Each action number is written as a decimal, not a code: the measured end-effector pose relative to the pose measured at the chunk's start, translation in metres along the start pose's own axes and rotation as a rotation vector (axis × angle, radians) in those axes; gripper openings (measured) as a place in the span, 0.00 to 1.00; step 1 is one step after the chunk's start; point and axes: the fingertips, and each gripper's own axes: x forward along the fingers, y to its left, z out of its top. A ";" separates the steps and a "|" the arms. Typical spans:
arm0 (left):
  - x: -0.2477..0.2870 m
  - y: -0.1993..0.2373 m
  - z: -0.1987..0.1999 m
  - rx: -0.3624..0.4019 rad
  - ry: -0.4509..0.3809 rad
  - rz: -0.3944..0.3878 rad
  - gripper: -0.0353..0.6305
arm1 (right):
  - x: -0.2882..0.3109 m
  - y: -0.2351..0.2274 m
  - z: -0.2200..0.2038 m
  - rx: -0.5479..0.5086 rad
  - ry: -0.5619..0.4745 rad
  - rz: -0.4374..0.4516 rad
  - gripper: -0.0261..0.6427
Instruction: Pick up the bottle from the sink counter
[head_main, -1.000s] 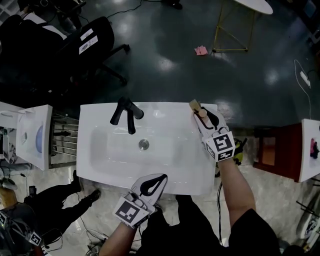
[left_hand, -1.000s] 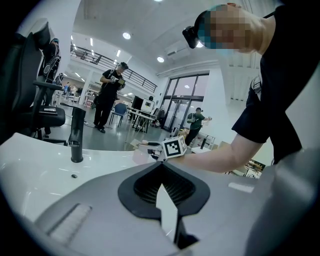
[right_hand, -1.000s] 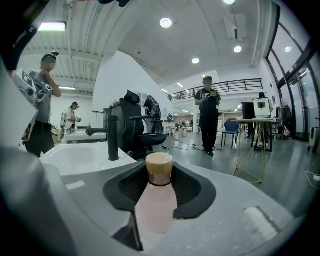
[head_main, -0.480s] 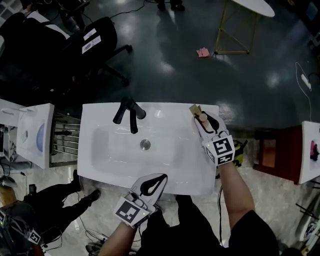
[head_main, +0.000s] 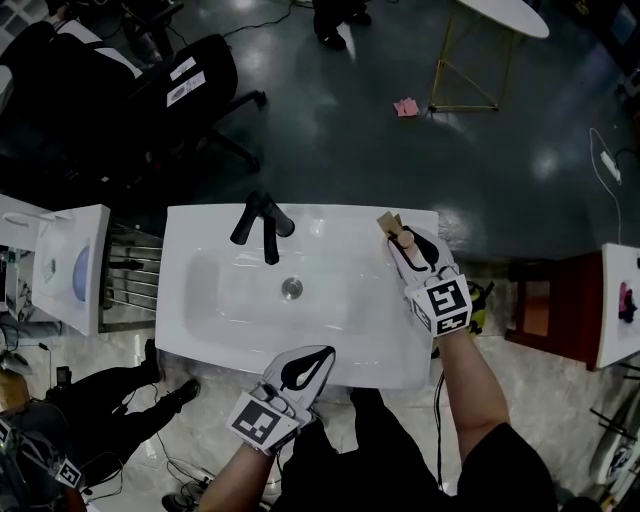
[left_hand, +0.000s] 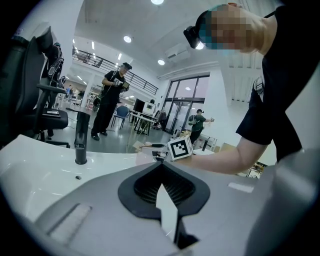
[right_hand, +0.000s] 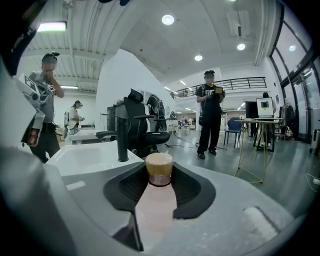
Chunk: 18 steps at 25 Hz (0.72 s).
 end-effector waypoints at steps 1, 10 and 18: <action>-0.001 0.000 0.001 -0.001 -0.002 0.000 0.05 | -0.001 0.002 0.003 0.001 -0.004 0.005 0.24; -0.010 -0.003 0.006 0.007 -0.022 0.004 0.05 | -0.007 0.028 0.030 -0.004 -0.033 0.048 0.24; -0.024 0.000 0.012 0.018 -0.045 0.015 0.05 | -0.011 0.053 0.045 -0.009 -0.042 0.074 0.24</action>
